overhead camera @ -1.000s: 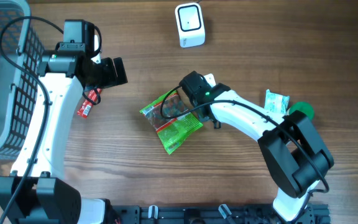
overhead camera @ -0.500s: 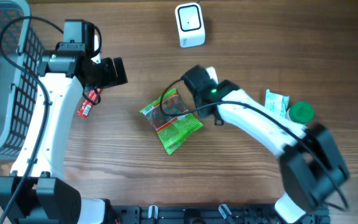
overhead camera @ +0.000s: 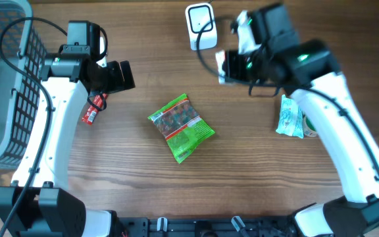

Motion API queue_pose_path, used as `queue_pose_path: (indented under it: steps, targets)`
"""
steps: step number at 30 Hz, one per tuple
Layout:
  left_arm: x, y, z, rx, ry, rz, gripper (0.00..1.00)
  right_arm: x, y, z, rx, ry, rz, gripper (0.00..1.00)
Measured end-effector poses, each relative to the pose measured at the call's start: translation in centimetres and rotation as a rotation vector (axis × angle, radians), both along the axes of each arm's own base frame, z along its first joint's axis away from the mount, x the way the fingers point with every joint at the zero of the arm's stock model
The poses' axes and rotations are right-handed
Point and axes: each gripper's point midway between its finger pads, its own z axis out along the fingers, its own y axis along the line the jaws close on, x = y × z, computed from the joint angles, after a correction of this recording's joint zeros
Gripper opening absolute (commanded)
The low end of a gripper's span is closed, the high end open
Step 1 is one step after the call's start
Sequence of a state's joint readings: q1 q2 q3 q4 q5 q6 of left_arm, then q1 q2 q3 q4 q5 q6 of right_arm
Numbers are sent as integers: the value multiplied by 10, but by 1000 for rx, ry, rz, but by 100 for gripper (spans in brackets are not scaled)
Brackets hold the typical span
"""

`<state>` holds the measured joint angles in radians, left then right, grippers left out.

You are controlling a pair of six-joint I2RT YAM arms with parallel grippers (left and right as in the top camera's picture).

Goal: Scan the item barcode
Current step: 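Lift the tissue pack and move it left over the gummy bag, then hold the red Kleenex tissue pack against the white scanner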

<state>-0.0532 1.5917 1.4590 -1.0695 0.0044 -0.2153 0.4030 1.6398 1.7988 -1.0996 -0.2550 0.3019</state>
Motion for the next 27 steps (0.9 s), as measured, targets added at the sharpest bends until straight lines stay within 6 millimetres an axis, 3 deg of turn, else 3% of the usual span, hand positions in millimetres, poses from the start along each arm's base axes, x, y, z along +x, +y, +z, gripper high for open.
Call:
queue_pose_path:
  steps: [5,8,14,17,22,27]
  targets:
    - [0,0,0,0,0,0,100,15,14,54,209,-23,79,4]
    - [0,0,0,0,0,0,100,35,22,59,292,-40,114,4]
    - [0,0,0,-1,0,0,100,87,53,37,424,-80,208,4]
    - [0,0,0,0,0,0,100,117,70,14,489,-82,227,4]
    - [0,0,0,0,0,0,100,159,80,-20,560,-83,190,4]
    - [0,0,0,0,0,0,100,194,78,-57,612,-67,122,4]
